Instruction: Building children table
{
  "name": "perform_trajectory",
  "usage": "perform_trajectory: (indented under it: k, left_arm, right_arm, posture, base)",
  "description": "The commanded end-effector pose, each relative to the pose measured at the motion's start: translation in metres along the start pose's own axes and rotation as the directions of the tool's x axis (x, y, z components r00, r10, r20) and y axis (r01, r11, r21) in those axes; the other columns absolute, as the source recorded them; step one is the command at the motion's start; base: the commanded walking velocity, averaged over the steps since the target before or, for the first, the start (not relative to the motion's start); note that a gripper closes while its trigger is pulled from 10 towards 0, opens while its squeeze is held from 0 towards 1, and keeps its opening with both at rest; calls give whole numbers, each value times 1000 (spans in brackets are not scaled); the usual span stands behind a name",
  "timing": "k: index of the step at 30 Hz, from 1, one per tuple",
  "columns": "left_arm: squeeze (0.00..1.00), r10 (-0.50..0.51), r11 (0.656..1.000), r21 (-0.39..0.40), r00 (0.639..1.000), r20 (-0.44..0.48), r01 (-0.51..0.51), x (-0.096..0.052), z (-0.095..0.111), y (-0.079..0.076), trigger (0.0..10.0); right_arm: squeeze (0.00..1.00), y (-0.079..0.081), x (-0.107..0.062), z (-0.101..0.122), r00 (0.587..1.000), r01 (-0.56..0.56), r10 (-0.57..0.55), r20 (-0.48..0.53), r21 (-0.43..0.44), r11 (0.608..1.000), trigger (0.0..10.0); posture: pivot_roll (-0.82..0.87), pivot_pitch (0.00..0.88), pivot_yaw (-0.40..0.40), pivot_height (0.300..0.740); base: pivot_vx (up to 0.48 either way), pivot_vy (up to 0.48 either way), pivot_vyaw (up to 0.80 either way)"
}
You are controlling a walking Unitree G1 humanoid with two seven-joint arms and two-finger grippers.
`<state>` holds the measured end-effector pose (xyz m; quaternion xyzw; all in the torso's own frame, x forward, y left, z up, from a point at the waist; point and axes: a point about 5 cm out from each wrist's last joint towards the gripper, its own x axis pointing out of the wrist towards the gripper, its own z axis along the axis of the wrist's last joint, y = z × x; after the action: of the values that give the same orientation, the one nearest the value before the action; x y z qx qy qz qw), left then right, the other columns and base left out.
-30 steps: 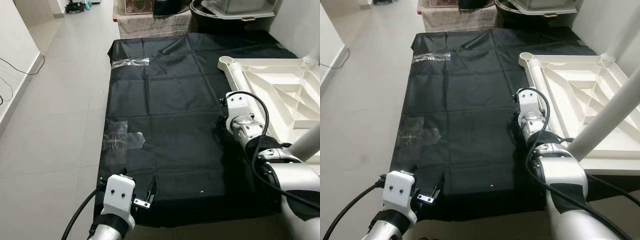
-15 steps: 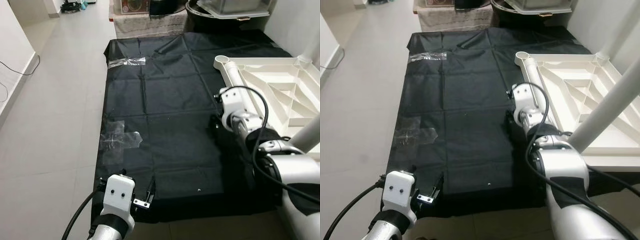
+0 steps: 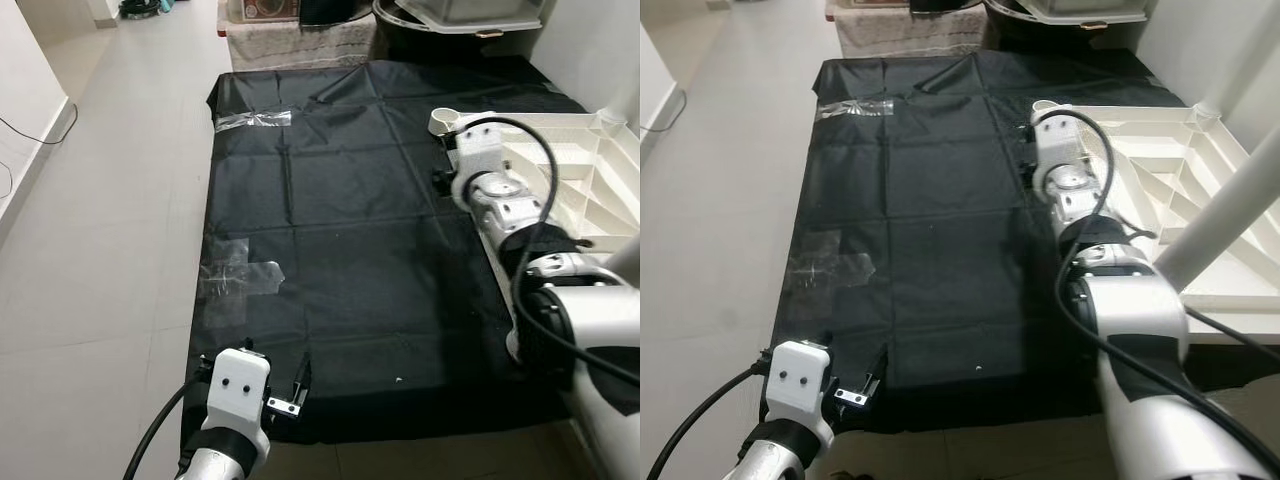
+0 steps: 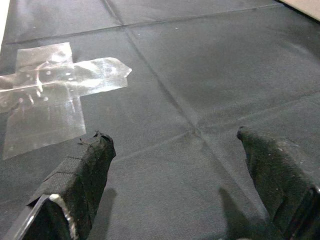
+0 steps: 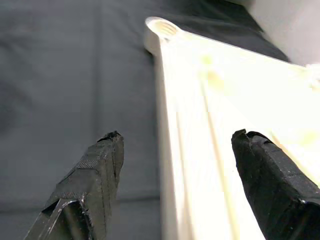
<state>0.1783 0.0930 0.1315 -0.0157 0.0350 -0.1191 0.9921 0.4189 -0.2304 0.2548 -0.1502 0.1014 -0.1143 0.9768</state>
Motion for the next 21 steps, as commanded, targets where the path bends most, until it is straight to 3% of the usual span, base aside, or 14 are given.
perform_trajectory:
  k: [1,11,14,21]
  left_arm:
    - [0,-10,1000,-25,1000,-16,10,-2,-1,-5,10000]
    - [0,-13,1000,-22,1000,-19,12,-1,-1,-5,10000]
    - [0,-11,1000,-22,1000,-17,10,-2,-1,-4,10000]
    - [0,-7,1000,-24,1000,-15,7,-2,-1,-4,10000]
  right_arm:
    - [0,-1,1,-21,996,16,-17,-87,-14,1000,10000]
    - [0,13,-1,-40,979,-73,80,-190,42,996,10000]
    - [0,16,-2,-48,966,-74,100,-239,117,990,10000]
    - [0,11,-2,-50,968,-43,67,-241,103,994,10000]
  posture:
    - [53,188,-38,740]
    - [53,188,-36,740]
    - [53,188,-36,740]
    - [53,188,-36,740]
  base:
    - [0,0,0]
    - [0,0,0]
    - [0,0,0]
    - [0,0,0]
